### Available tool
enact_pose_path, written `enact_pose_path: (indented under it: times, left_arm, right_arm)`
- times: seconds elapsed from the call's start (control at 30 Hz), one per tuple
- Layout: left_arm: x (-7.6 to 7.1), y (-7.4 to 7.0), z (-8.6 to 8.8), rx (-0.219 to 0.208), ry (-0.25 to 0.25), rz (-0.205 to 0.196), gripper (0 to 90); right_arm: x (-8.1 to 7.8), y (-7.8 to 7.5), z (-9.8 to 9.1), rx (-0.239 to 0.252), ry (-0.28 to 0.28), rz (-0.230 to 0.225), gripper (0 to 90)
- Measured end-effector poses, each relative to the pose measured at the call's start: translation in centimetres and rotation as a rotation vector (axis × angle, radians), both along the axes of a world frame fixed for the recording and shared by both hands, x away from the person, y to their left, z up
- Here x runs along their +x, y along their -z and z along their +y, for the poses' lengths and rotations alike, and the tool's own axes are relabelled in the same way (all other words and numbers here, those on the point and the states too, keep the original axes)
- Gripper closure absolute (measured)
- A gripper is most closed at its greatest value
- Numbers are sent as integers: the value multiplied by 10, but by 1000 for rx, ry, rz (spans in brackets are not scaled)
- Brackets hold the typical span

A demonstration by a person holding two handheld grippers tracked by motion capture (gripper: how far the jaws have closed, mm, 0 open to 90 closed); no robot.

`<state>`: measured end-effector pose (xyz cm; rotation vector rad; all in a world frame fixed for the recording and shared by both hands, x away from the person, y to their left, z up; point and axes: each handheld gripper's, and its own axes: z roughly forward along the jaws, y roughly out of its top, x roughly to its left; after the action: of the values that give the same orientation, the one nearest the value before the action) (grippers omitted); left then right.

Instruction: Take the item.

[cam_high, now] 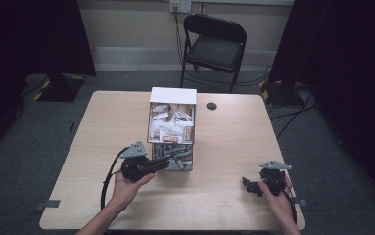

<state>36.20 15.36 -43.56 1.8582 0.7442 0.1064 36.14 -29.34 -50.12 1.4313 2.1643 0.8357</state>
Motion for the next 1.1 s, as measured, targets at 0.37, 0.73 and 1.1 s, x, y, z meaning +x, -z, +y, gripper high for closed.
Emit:
enact_pose_path:
  times: [0.37, 0.73, 1.1]
  left_arm:
    - [-3, -12, 3, -15, 20, -22, 900]
    - [-7, -18, 3, -20, 28, -22, 900]
    - [-12, -29, 3, -30, 43, -39, 900]
  right_arm:
    - [0, 0, 0, 0, 0, 0, 0]
    - [0, 0, 0, 0, 0, 0, 0]
    - [0, 0, 0, 0, 0, 0, 0]
